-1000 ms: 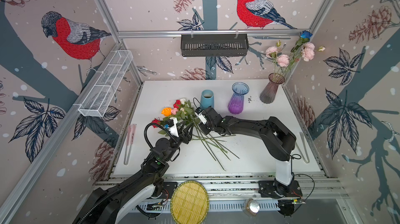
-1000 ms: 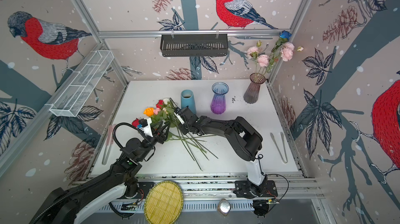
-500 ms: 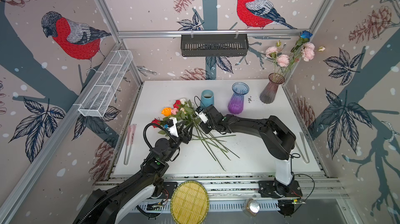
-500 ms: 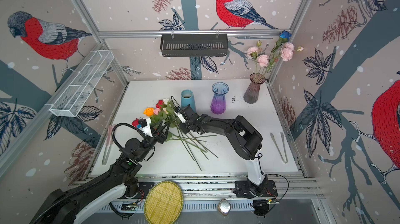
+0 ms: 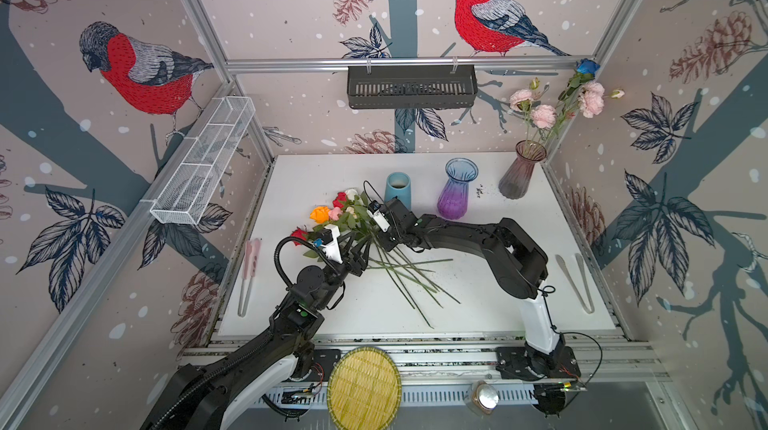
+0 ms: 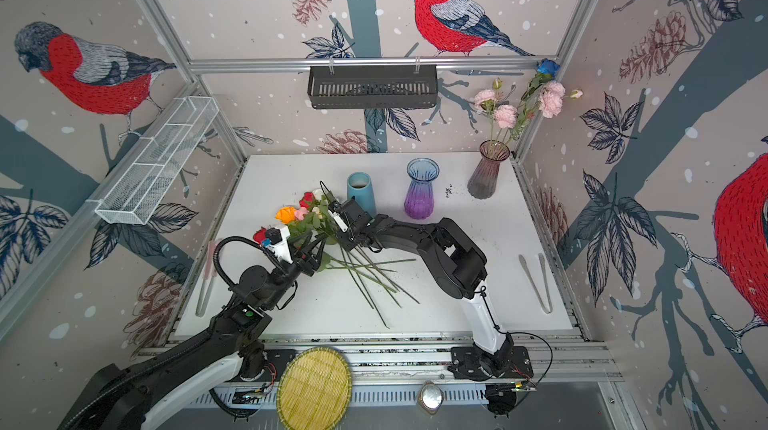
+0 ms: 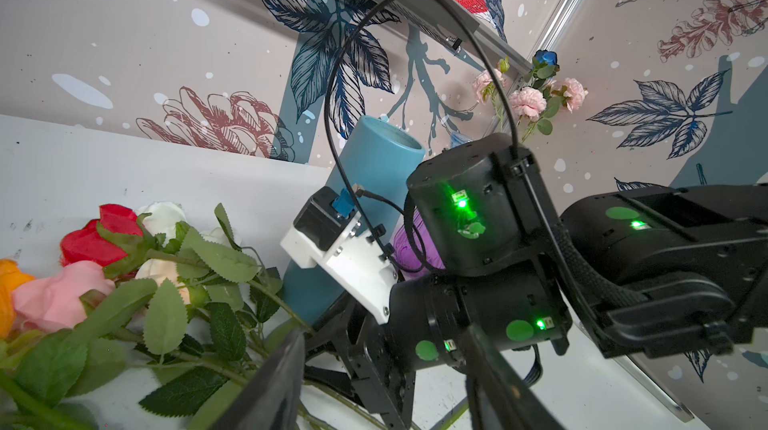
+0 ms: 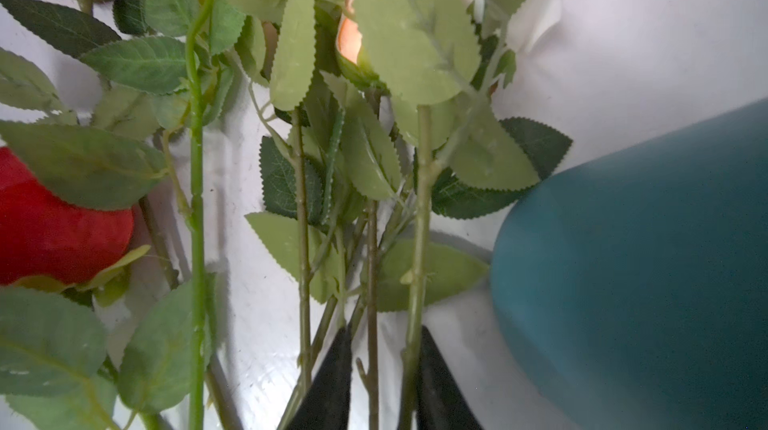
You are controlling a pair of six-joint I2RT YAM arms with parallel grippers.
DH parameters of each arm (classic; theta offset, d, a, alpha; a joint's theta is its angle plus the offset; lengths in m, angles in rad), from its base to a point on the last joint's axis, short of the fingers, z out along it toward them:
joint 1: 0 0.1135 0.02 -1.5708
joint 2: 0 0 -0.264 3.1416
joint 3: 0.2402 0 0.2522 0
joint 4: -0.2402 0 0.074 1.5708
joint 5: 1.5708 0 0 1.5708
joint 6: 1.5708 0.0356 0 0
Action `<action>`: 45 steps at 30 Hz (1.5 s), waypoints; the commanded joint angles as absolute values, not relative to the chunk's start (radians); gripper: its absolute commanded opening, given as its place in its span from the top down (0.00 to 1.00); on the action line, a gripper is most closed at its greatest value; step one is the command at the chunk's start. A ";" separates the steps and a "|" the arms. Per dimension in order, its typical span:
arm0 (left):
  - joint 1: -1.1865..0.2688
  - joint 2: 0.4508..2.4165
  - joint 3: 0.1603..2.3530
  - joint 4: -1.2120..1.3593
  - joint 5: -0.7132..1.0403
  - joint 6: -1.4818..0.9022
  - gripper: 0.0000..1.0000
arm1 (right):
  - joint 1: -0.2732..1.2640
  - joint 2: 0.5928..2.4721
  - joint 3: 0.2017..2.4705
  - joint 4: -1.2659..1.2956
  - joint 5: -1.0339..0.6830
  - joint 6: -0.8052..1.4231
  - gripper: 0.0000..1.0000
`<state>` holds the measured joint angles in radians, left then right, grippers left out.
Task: Arrange the flowers into the vase
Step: 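Close the right gripper on a red rose stem in the bunch, then pull the red rose up out of the bunch with the right gripper, then grasp the red rose stem with the left gripper beside the right gripper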
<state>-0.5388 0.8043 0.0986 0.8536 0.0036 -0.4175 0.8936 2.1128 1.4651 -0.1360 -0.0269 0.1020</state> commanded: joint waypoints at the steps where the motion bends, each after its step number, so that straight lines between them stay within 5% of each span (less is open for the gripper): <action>1: -0.540 0.799 0.100 0.890 0.009 -0.408 0.39 | 0.894 2.094 1.470 -0.135 -0.019 0.107 0.87; 3: -0.541 0.795 0.100 0.891 0.013 -0.407 0.39 | 0.896 2.057 1.466 -0.131 -0.029 0.108 0.95; 10: -0.562 0.754 0.076 0.992 0.146 -0.392 0.38 | 0.914 1.804 1.382 -0.058 -0.002 0.124 0.98; 18: -0.675 0.776 0.080 1.151 0.215 -0.370 0.39 | 0.912 1.304 0.992 0.277 -0.051 0.138 0.98; 26: -0.718 1.018 0.206 1.253 0.321 -0.366 0.38 | 0.913 0.896 0.625 0.548 -0.106 0.115 0.99; 33: -0.922 1.173 0.401 1.102 0.331 -0.107 0.34 | 0.912 0.756 0.544 0.521 -0.115 0.148 0.99; 45: -0.968 1.354 0.583 1.078 0.494 -0.151 0.43 | 0.912 0.644 0.438 0.615 -0.227 0.220 0.99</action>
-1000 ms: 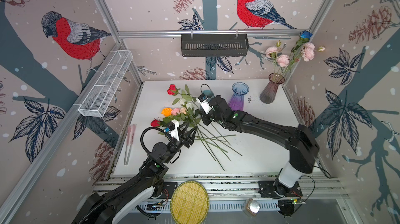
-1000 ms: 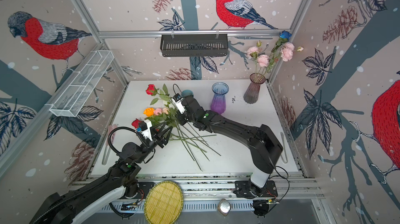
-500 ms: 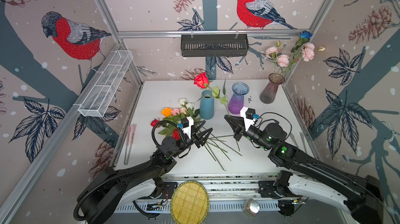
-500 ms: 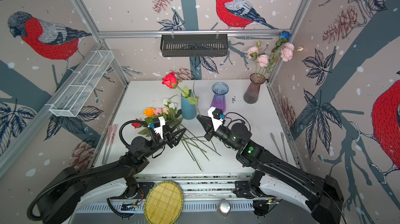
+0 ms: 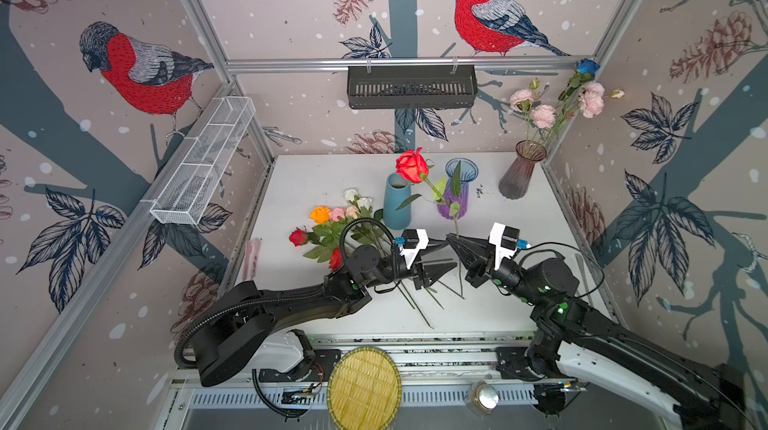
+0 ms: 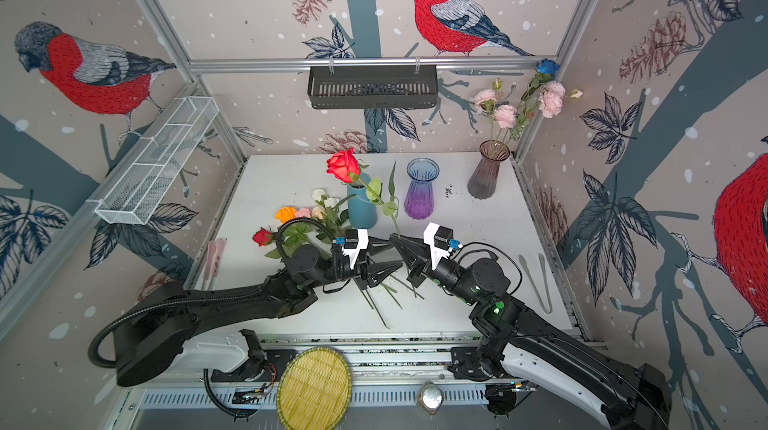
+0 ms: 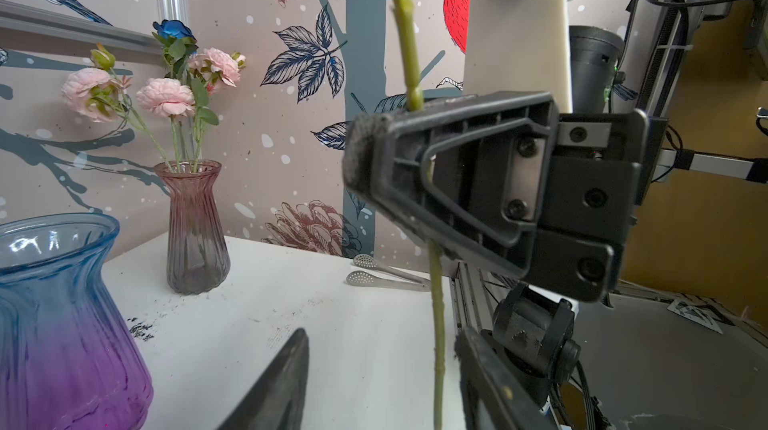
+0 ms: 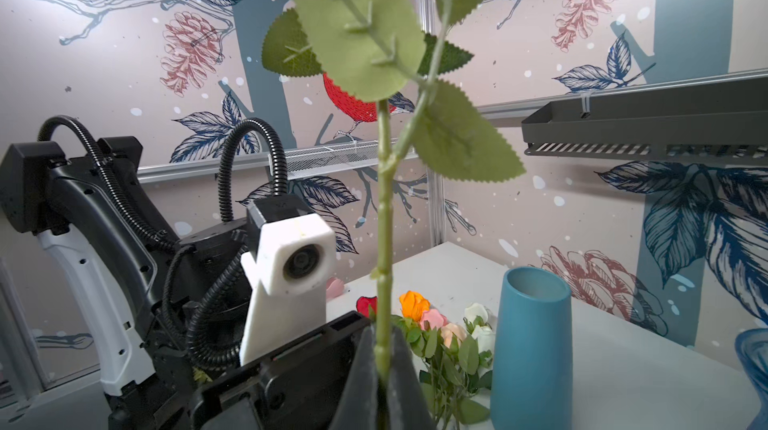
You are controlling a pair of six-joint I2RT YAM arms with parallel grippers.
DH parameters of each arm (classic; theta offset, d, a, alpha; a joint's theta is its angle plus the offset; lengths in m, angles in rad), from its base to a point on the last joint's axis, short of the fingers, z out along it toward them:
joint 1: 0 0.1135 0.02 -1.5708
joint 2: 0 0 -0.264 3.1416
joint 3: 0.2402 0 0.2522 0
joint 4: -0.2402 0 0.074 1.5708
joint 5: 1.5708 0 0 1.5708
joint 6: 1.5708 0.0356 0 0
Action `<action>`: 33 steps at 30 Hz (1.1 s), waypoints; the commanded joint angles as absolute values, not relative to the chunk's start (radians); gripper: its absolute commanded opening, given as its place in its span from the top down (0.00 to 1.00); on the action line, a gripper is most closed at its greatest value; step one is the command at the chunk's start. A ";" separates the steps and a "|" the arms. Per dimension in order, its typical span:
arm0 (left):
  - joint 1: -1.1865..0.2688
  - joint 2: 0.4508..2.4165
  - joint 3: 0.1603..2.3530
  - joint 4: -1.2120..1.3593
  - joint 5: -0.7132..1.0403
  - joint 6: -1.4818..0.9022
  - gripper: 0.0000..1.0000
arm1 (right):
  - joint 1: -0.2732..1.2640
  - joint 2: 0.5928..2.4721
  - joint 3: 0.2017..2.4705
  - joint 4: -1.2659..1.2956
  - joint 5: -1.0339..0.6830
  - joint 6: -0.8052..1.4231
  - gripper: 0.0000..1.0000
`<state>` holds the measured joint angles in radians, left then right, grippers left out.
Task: Arrange the flowers into the vase
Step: 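Grasp the red rose stem with the left gripper beside the right gripper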
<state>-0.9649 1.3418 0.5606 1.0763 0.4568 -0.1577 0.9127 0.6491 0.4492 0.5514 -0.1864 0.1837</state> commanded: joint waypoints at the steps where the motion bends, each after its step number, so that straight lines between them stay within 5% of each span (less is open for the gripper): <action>1: -0.969 1.360 0.590 1.078 0.497 -0.153 0.43 | 0.912 0.643 0.431 0.629 -0.238 0.231 0.99; 9: -0.986 1.382 0.627 1.065 0.555 -0.167 0.50 | 0.911 0.631 0.394 0.701 -0.270 0.260 0.99; 11: -0.989 1.381 0.633 1.056 0.566 -0.165 0.60 | 0.910 0.629 0.390 0.705 -0.267 0.266 0.99; 15: -0.989 1.373 0.658 0.979 0.559 -0.143 1.00 | 0.908 0.629 0.394 0.696 -0.252 0.275 0.98; 18: -0.989 1.360 0.670 0.900 0.515 -0.125 1.00 | 0.904 0.619 0.433 0.597 -0.175 0.256 0.56; 23: -0.989 1.330 0.685 0.744 0.430 -0.072 1.00 | 0.874 0.617 0.585 0.309 -0.104 0.175 0.50; 33: -0.989 1.341 0.743 0.614 0.416 -0.041 1.00 | 0.773 0.755 0.852 -0.066 -0.305 0.106 0.51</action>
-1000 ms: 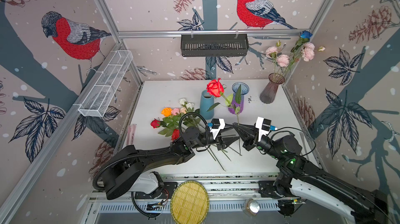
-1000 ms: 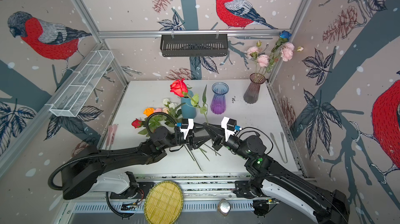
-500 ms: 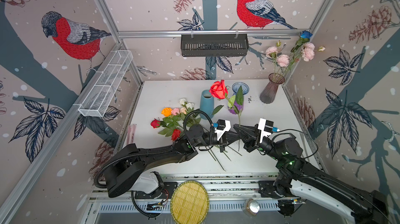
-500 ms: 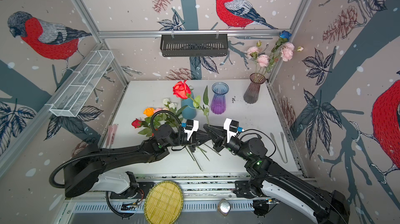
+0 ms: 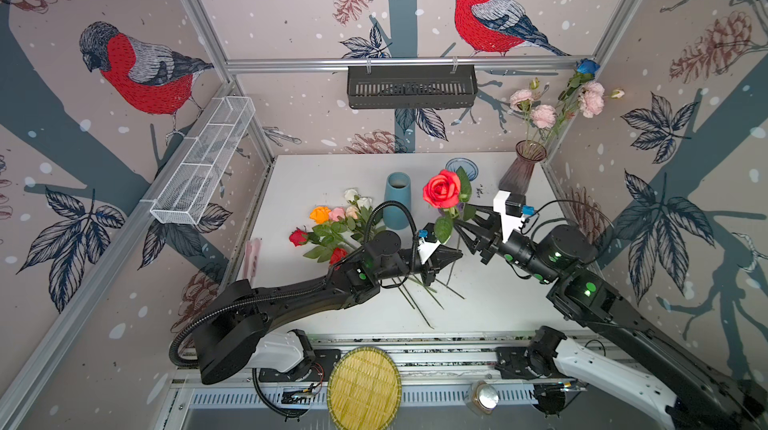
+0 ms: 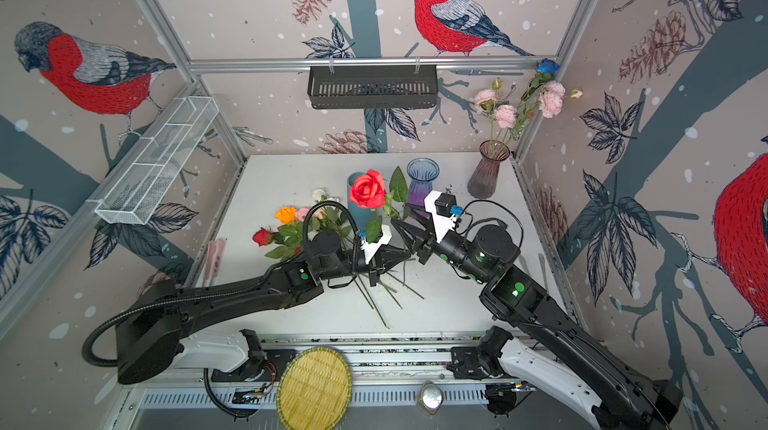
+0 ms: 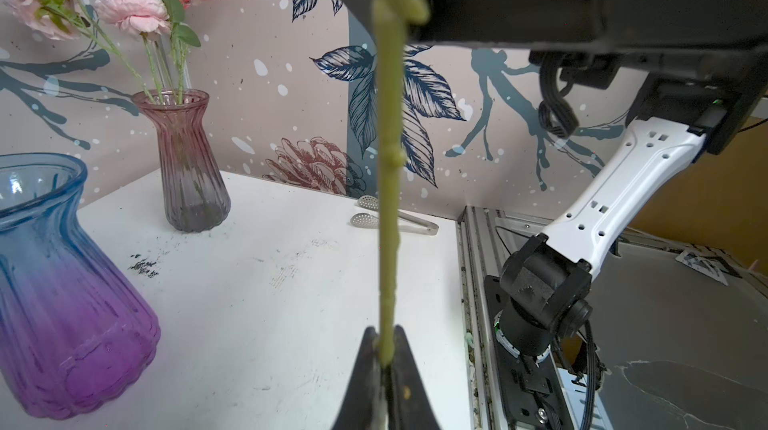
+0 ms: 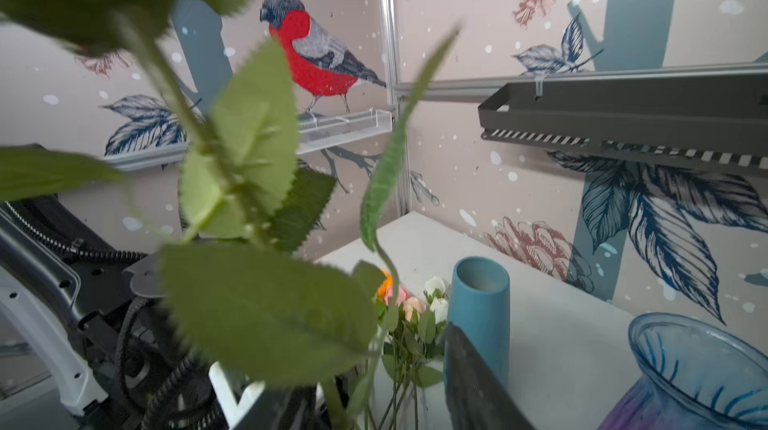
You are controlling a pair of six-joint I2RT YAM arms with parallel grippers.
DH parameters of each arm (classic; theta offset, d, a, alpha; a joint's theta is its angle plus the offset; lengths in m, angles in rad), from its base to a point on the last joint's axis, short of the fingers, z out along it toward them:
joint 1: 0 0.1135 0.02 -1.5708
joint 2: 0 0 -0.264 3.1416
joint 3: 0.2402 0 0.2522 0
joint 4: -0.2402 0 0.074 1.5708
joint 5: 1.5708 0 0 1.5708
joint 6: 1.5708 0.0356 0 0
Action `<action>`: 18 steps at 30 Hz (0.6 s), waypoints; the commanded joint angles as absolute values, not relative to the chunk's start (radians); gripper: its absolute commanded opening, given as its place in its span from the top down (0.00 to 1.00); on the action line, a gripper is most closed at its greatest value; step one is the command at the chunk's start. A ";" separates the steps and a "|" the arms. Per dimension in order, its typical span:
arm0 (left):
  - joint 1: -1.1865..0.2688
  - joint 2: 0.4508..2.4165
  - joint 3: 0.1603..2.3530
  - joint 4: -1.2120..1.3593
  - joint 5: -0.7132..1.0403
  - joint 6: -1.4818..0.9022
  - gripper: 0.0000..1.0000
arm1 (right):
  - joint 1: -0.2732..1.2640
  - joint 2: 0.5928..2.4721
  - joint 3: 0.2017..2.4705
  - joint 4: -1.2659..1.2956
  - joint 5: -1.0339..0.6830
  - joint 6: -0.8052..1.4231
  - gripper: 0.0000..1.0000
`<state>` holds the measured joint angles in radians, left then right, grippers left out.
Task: Arrange the flowers into the vase
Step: 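Grasp the red rose stem with the left gripper beside the right gripper, then lift the red rose with the left gripper while the right opens and withdraws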
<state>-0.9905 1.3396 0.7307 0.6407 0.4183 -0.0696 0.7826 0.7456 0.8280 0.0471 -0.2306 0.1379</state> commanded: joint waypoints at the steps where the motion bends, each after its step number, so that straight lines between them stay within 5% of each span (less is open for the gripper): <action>1: -0.989 1.341 0.744 0.611 0.415 -0.042 1.00 | 0.773 0.755 0.850 -0.066 -0.315 0.104 0.51; 7: -0.989 1.341 0.758 0.579 0.424 -0.031 1.00 | 0.755 0.741 0.834 -0.082 -0.343 0.105 0.59; 11: -0.989 1.338 0.759 0.575 0.433 -0.023 1.00 | 0.746 0.741 0.822 -0.066 -0.351 0.125 0.96; 14: -0.989 1.333 0.761 0.575 0.447 -0.017 1.00 | 0.743 0.737 0.819 -0.055 -0.338 0.133 0.98; 15: -0.989 1.332 0.762 0.576 0.455 -0.014 0.96 | 0.742 0.733 0.818 -0.050 -0.333 0.136 0.99; 17: -0.989 1.317 0.756 0.591 0.470 -0.015 0.62 | 0.742 0.724 0.809 -0.033 -0.332 0.139 0.99; 18: -0.989 1.311 0.750 0.607 0.487 -0.017 0.55 | 0.742 0.717 0.800 -0.020 -0.335 0.145 0.99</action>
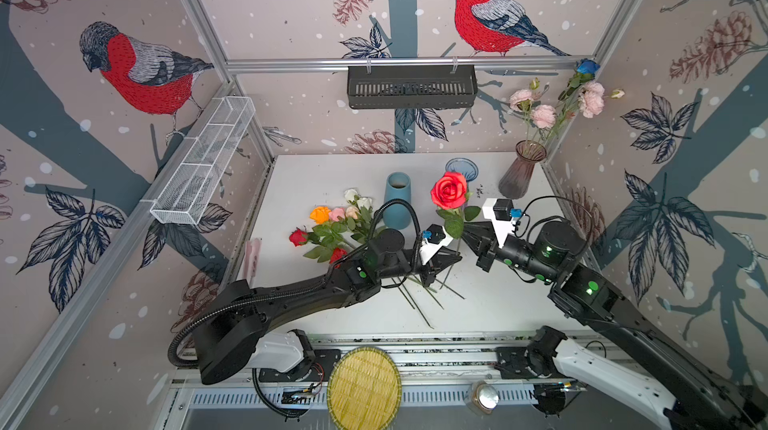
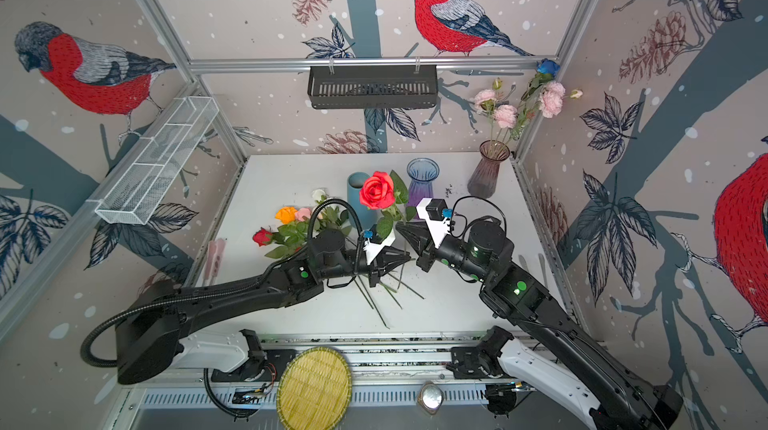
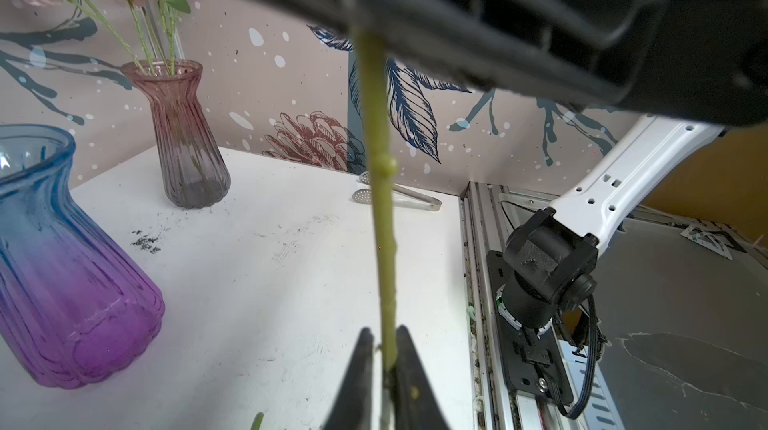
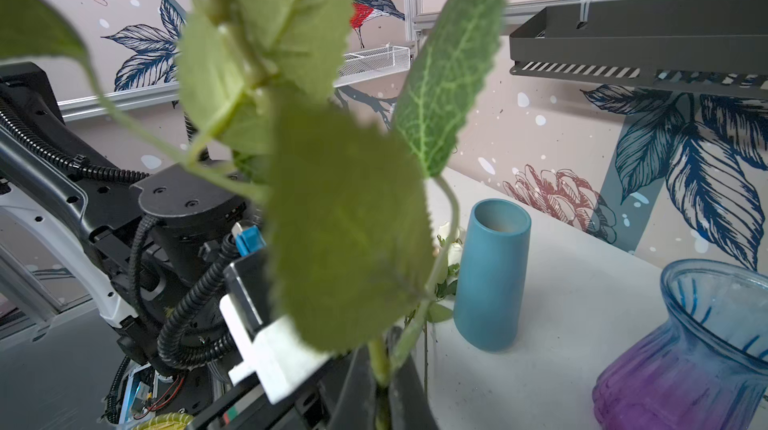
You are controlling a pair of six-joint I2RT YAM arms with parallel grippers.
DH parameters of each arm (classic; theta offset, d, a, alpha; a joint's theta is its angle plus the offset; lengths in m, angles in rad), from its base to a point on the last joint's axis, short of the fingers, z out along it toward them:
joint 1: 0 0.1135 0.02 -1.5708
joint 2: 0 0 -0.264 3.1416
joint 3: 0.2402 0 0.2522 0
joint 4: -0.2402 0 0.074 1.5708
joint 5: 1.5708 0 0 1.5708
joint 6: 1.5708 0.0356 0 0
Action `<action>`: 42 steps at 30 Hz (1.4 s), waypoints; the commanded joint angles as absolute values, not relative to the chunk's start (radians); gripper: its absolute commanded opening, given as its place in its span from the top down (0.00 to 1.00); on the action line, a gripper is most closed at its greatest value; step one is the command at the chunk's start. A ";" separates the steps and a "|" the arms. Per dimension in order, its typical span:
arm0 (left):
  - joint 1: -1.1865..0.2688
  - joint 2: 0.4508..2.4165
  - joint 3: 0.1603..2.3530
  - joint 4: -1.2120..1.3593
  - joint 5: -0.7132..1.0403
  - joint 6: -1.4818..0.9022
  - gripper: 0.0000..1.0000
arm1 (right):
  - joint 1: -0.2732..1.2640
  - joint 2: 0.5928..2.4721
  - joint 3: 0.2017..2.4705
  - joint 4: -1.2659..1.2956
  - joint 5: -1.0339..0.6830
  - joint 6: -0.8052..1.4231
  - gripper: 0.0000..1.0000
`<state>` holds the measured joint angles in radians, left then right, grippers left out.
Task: Arrange the flowers into the vase
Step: 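Lift the red rose with the left gripper while the right opens and withdraws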
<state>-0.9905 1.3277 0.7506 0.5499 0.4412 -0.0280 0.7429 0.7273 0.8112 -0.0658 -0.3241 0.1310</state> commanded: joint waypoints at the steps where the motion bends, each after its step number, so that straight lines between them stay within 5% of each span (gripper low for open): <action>1: -0.989 1.299 0.742 0.629 0.508 -0.023 0.48 | 0.742 0.711 0.790 -0.003 -0.342 0.151 0.99; 6: -0.989 1.266 0.743 0.735 0.624 -0.079 0.47 | 0.741 0.669 0.735 0.090 -0.396 0.175 0.99; 10: -0.989 1.271 0.794 0.708 0.632 -0.098 0.78 | 0.741 0.671 0.732 0.101 -0.417 0.183 0.99; 14: -0.989 1.291 0.830 0.664 0.632 -0.089 0.99 | 0.742 0.667 0.730 0.104 -0.420 0.191 0.99; 26: -0.985 1.294 0.839 0.661 0.554 -0.097 1.00 | 0.738 0.649 0.717 0.100 -0.419 0.194 0.99; 28: -0.982 1.293 0.840 0.669 0.550 -0.101 0.79 | 0.737 0.648 0.711 0.107 -0.419 0.195 0.99; 29: -0.980 1.293 0.841 0.670 0.550 -0.104 0.79 | 0.737 0.646 0.704 0.112 -0.421 0.196 0.99; 30: -0.979 1.295 0.843 0.670 0.552 -0.105 0.83 | 0.736 0.646 0.700 0.118 -0.423 0.196 0.99; 31: -0.976 1.297 0.847 0.667 0.556 -0.104 1.00 | 0.735 0.646 0.695 0.125 -0.425 0.196 0.99; 34: -0.970 1.314 0.871 0.624 0.565 -0.087 1.00 | 0.725 0.642 0.679 0.145 -0.425 0.192 0.99; 35: -0.968 1.319 0.884 0.602 0.557 -0.076 1.00 | 0.718 0.640 0.673 0.149 -0.426 0.189 0.96; 37: -0.962 1.317 0.905 0.561 0.526 -0.050 1.00 | 0.704 0.633 0.667 0.142 -0.403 0.177 0.57; 39: -0.933 1.305 0.919 0.540 0.491 -0.043 1.00 | 0.691 0.615 0.658 0.130 -0.311 0.167 0.33; 42: -0.836 1.298 0.938 0.537 0.487 -0.089 1.00 | 0.680 0.574 0.626 0.122 -0.082 0.152 0.29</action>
<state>-0.8875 1.3071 0.9161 0.5331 0.5190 -0.0746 0.6853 0.5949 0.6422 0.1150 -0.2924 0.1730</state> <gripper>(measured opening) 0.072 0.746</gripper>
